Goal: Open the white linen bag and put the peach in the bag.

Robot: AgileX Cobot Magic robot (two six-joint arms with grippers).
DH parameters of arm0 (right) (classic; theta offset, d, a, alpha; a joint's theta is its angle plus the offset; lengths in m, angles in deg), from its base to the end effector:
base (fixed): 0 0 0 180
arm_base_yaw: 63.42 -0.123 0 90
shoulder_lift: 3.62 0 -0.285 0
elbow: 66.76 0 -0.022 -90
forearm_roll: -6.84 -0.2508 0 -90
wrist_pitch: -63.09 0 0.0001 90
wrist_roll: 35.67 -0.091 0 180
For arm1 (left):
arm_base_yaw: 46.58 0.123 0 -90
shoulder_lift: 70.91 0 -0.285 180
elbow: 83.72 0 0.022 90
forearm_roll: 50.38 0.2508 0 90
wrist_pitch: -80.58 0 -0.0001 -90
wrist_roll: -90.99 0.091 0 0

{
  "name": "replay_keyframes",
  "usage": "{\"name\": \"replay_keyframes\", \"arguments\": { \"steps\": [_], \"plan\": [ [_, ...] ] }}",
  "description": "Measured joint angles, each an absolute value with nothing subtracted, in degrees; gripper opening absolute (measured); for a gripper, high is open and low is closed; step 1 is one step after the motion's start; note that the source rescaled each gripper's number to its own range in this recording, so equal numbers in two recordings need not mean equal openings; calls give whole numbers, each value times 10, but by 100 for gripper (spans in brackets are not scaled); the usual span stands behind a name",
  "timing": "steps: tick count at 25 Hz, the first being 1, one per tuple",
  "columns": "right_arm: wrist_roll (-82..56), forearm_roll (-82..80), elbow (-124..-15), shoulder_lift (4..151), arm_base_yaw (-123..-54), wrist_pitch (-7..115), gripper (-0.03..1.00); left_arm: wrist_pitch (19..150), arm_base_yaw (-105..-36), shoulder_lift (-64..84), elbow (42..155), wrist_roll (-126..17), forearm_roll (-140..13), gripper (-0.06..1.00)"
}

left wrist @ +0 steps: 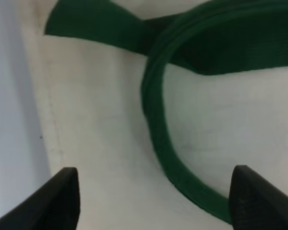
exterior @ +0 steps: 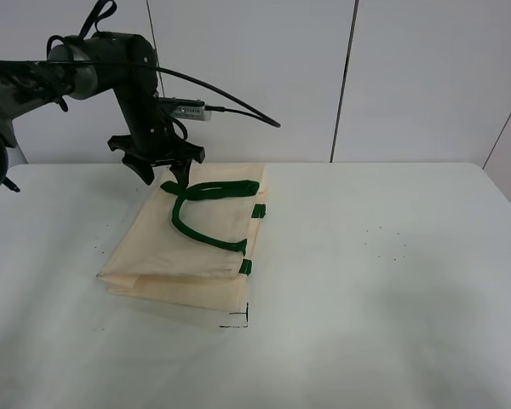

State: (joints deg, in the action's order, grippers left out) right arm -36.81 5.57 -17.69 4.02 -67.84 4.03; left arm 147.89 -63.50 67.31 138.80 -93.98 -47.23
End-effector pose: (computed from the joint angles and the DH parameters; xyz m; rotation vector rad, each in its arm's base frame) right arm -0.0031 0.0015 0.2773 -0.0584 2.0206 0.0880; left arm 0.4709 -0.1384 0.2229 0.3149 2.8229 -0.0054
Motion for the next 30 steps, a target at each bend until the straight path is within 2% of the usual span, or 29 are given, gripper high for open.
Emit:
{"name": "replay_keyframes", "arguments": {
  "steps": [4,12,16,24,30],
  "plan": [
    [-368,56,-177,40,-678,40,100,1478,-609,673,1388,-940,-471,92],
    [-368,56,-177,40,-678,40,100,1481,-497,673,1388,-929,-490,92],
    [-368,56,-177,40,-678,40,100,1481,-474,662,1367,-927,-492,92],
    [-368,56,-177,40,-678,40,100,1481,-471,513,1213,-925,-496,92],
    [-368,56,-177,40,-678,40,100,1481,-471,332,1039,-924,-497,92]
  ]
}}
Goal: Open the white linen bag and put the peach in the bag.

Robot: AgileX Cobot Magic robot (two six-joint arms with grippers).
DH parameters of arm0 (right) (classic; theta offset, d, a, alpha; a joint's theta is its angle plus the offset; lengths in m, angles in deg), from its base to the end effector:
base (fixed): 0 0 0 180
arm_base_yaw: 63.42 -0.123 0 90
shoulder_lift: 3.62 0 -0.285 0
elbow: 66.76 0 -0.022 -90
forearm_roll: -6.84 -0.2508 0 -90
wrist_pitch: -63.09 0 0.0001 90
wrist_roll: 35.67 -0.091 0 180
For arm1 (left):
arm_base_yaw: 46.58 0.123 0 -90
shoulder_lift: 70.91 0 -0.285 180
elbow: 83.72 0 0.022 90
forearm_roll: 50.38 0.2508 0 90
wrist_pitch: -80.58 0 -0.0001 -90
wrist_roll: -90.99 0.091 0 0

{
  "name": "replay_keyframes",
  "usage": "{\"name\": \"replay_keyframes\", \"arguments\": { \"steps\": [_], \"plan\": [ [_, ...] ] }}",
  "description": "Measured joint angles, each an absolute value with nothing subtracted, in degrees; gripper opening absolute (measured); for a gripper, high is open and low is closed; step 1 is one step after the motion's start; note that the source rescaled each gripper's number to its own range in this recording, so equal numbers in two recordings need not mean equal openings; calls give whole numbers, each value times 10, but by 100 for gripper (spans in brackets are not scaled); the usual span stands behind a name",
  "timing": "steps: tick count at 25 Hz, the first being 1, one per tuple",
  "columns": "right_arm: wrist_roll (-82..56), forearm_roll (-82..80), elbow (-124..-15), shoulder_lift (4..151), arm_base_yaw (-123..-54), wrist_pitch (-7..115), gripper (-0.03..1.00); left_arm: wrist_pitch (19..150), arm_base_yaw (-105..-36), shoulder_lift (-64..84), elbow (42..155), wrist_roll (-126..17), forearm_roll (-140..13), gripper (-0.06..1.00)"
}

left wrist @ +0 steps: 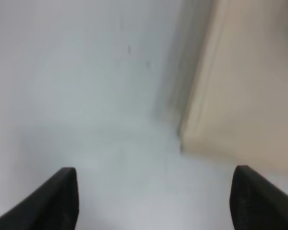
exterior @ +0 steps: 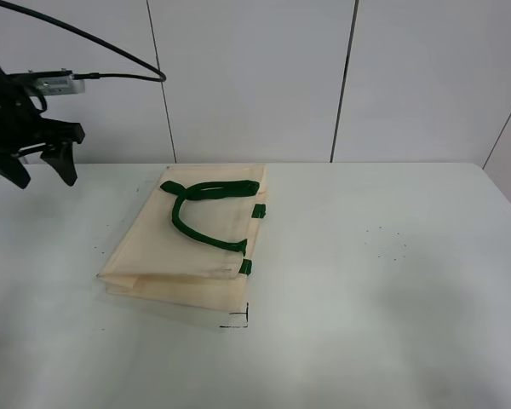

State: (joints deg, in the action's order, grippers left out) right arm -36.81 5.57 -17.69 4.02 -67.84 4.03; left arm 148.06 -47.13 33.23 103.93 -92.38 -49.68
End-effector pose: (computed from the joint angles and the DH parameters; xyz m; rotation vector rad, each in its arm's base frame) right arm -0.0031 0.0015 0.2773 -0.0584 2.0206 0.0880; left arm 0.3463 -0.0023 0.3054 -0.0660 2.8608 0.0033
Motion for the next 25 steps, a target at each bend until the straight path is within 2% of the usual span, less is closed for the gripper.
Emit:
{"name": "replay_keyframes", "arguments": {
  "steps": [10,16,19,25],
  "plan": [
    [-368,56,-177,40,-678,40,100,1478,-471,-37,698,-901,-496,92],
    [-368,56,-177,40,-678,40,100,1423,-471,-247,526,-890,-496,92],
    [-368,56,-177,40,-678,40,100,1414,-471,-344,482,-885,-496,92],
    [-368,56,-177,40,-678,40,100,1410,-471,-498,475,-881,-497,92]
  ]
}}
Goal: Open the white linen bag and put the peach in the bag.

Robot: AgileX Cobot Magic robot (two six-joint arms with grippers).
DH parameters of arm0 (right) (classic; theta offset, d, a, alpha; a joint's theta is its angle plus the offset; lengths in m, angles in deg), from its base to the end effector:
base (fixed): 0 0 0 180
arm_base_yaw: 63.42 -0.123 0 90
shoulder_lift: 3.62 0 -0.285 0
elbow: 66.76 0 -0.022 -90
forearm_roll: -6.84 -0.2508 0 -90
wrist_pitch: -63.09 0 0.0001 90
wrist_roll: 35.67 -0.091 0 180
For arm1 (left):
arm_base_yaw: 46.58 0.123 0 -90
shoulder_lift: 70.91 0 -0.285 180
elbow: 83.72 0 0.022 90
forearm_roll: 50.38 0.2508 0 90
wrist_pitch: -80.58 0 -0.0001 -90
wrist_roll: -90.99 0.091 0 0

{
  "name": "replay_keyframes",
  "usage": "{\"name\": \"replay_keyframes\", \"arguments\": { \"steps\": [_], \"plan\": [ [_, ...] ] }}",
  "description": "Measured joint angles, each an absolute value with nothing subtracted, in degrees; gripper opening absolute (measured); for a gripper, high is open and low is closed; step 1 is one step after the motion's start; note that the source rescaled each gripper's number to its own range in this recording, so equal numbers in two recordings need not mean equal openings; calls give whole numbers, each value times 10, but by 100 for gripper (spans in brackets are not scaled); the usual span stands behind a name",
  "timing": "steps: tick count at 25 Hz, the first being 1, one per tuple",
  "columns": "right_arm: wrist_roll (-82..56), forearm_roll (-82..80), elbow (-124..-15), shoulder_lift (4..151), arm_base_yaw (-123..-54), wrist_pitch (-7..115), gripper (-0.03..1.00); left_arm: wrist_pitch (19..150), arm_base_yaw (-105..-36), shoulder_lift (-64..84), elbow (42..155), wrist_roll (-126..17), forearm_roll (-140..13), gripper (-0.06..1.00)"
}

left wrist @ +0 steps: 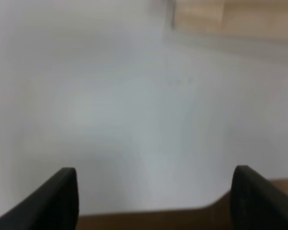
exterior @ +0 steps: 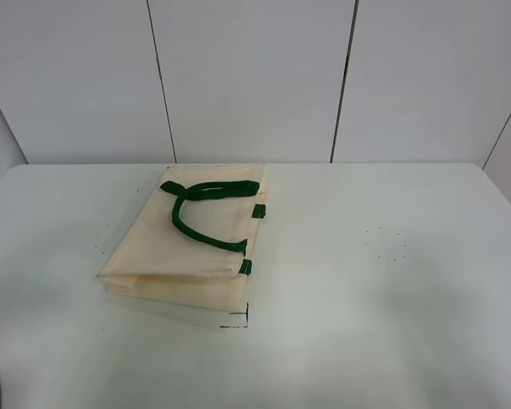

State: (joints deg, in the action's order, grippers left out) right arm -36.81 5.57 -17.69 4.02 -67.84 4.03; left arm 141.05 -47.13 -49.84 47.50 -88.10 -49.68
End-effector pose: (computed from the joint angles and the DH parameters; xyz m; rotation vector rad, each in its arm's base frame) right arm -0.0031 0.0015 0.2773 -0.0584 2.0206 0.0880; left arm 0.0312 0.0007 0.2736 0.0302 2.2743 0.0186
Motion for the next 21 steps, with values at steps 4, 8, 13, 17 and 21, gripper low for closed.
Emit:
{"name": "replay_keyframes", "arguments": {
  "steps": [4,8,13,17,21],
  "plan": [
    [-368,56,-177,40,-678,40,100,1411,-471,-565,474,-880,-496,92],
    [-368,56,-177,40,-678,40,100,1411,-471,-615,474,-880,-496,92],
    [-368,56,-177,40,-678,40,100,1412,-471,-633,474,-880,-496,92],
    [-368,56,-177,40,-678,40,100,1412,-471,-633,474,-880,-496,92],
    [-368,56,-177,40,-678,40,100,1412,-471,-633,474,-880,-496,92]
  ]
}}
